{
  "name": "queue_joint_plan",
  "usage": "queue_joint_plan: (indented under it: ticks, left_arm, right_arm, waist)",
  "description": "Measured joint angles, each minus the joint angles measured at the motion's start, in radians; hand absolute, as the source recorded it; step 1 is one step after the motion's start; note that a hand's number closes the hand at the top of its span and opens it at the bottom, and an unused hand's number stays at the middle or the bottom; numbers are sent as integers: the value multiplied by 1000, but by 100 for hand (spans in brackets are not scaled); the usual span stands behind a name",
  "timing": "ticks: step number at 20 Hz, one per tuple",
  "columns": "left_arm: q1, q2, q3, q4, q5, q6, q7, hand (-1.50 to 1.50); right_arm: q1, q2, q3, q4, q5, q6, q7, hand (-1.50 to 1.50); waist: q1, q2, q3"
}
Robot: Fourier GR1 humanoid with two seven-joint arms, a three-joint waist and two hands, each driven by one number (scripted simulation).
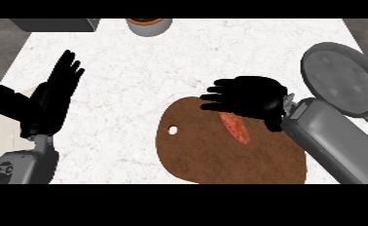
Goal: Pick the sweet potato from the cutting board and place it in the pan
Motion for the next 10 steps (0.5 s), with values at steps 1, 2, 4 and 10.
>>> queue_joint_plan:
  ticks: [1, 2, 4, 10]
  left_arm:
    - [16, -9, -5, 2, -7, -3, -17, 0]
    - [15, -17, -8, 3, -15, 0, -17, 0]
    - [2, -27, -5, 25, -25, 1, -25, 0]
    - [3, -36, 7, 26, -38, -16, -30, 0]
  right_arm:
    - [-4, 9, -5, 4, 7, 7, 1, -150]
    - [3, 14, -4, 12, 22, 0, -6, -150]
    - [8, 38, 5, 34, 55, -7, -8, -150]
    - [26, 98, 11, 138, 147, -60, -52, -150]
  waist:
    - [0, 0, 0]
    - [0, 0, 0]
    - [0, 0, 0]
    - [2, 1, 0]
